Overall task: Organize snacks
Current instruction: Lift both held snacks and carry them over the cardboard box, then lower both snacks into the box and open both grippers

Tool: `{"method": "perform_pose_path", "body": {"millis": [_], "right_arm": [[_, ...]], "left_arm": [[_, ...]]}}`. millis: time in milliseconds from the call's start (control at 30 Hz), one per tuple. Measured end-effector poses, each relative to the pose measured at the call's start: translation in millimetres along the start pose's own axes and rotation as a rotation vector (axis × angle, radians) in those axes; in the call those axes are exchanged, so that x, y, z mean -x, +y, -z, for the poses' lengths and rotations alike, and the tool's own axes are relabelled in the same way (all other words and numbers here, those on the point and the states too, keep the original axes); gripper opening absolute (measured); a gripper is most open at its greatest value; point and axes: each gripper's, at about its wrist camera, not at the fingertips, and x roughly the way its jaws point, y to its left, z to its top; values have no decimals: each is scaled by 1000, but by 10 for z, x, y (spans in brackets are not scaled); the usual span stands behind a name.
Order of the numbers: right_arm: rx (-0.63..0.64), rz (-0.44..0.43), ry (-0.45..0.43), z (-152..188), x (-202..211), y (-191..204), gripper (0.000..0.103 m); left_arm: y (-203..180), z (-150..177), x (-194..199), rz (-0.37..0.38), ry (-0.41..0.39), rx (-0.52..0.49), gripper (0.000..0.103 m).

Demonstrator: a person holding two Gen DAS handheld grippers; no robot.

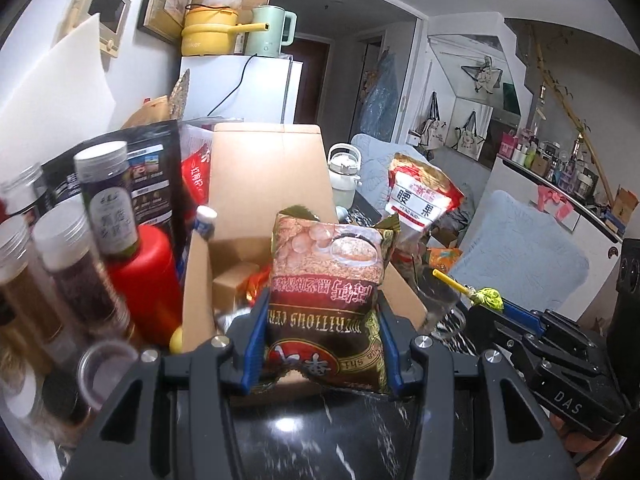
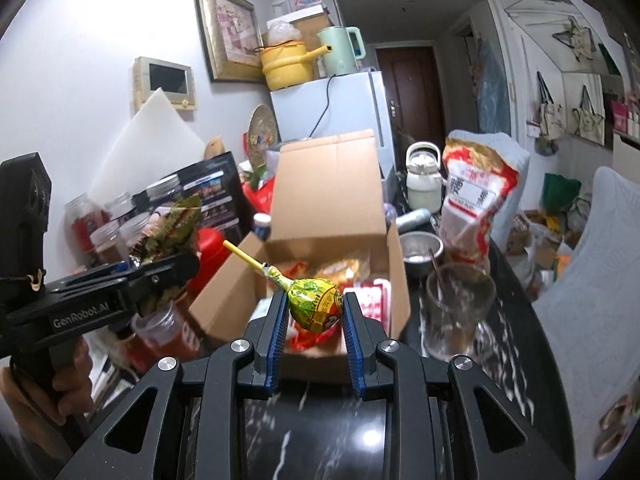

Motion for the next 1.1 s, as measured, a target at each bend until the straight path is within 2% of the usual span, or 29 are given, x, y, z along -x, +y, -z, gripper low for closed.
{"method": "perform_pose_path", "body": {"millis": [300, 467, 767, 1100], "right_arm": [[-12, 5, -6, -304, -480, -161, 27], [-25, -6, -1, -443, -798, -228, 27], [-33, -7, 44, -559, -1341, -289, 27], [-42, -5, 136, -392, -1789, -294, 27]], "left_arm": [[136, -299, -461, -12, -28, 9, 47], [263, -423, -761, -47, -26, 22, 47], [457, -499, -1232, -90, 19, 38, 47], [630, -377, -1618, -147, 116, 48, 47]]}}
